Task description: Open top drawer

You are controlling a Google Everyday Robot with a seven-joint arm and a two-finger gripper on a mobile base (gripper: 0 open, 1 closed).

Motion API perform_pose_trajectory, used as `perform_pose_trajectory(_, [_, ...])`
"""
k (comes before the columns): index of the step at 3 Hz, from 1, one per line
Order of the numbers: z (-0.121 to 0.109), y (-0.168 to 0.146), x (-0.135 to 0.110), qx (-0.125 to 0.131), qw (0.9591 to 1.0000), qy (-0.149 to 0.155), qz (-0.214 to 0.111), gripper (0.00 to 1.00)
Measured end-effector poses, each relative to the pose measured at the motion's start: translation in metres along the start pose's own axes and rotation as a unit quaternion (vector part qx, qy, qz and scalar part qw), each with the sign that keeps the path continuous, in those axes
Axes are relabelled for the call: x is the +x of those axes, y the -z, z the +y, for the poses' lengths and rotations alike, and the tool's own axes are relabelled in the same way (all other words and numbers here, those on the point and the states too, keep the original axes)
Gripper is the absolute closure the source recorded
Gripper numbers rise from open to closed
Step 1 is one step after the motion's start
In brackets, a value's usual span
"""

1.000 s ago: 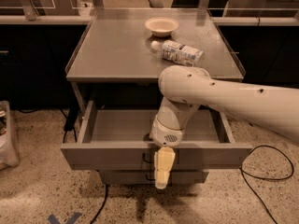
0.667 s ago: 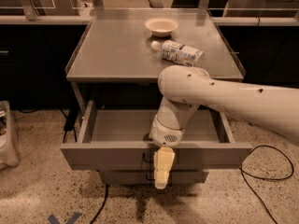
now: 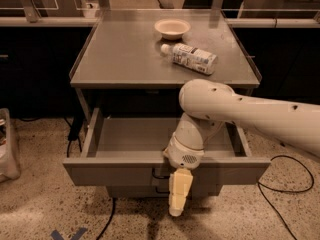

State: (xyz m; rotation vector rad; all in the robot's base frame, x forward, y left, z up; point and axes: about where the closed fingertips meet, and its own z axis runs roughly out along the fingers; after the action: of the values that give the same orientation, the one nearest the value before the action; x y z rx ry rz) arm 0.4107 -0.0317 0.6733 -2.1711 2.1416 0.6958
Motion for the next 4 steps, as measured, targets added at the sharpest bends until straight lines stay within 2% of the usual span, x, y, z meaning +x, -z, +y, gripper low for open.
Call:
perform_pose_trajectory(1, [0.001, 0.003, -0.001, 0.0, 1.0, 0.0, 0.0, 0.0])
perform_pose_trajectory(2, [0.046, 0.013, -0.005, -0.017, 0.9995, -0.022, 0.012, 0.0])
perform_pose_trajectory(3, [0.045, 0.012, -0.005, -0.019, 0.9995, -0.021, 0.012, 0.0])
perform_pose_trajectory(4, [0.056, -0.001, -0.002, -0.054, 0.998, -0.031, 0.013, 0.0])
